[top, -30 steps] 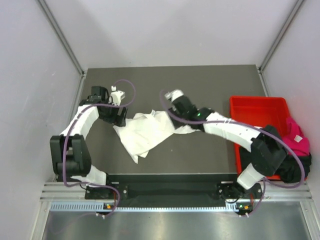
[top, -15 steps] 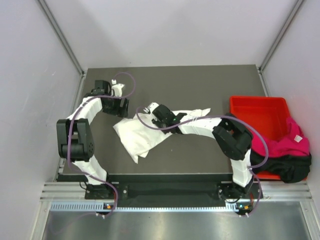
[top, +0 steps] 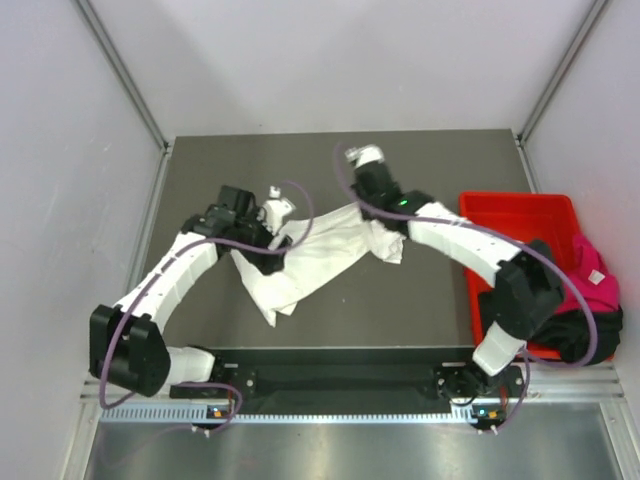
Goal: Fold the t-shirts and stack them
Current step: Flatten the tshirt out
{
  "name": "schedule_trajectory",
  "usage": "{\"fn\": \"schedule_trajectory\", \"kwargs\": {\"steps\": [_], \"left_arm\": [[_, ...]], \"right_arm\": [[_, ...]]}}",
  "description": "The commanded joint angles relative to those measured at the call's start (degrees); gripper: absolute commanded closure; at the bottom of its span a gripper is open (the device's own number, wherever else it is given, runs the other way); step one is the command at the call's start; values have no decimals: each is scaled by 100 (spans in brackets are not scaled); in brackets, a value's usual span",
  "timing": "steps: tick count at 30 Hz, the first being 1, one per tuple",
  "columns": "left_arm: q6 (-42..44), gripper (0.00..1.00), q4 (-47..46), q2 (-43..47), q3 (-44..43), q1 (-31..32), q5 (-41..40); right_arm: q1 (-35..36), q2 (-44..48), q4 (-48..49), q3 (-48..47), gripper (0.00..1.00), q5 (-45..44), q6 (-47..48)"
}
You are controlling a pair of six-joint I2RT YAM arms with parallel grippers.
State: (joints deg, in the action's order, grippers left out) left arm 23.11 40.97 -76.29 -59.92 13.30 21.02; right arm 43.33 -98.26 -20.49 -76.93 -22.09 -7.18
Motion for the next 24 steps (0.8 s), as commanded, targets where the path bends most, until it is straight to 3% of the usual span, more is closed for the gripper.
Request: {"fn": "schedule_trajectory", "kwargs": {"steps": [1, 8, 20, 22, 24], "left_arm": [[281, 12, 219, 106, 454, 672, -422], [448, 11, -369, 27, 1236, 1472, -1019], [282, 11, -1370, 79, 1720, 2229, -510], [220, 20, -1574, 45, 1729, 2300, -537], [202, 37, -1784, -52, 1747, 2309, -432]], "right_arm": [[-1095, 876, -376, 168, 100, 36, -793], [-2504, 1634, -139, 890, 100, 1294, -1093], [-2716, 1731, -7, 1039, 100, 1673, -1163], [-2725, 1801, 1, 1057, 100, 1690, -1172], [-2751, 1950, -69, 1048, 100, 1708, -1189]]}}
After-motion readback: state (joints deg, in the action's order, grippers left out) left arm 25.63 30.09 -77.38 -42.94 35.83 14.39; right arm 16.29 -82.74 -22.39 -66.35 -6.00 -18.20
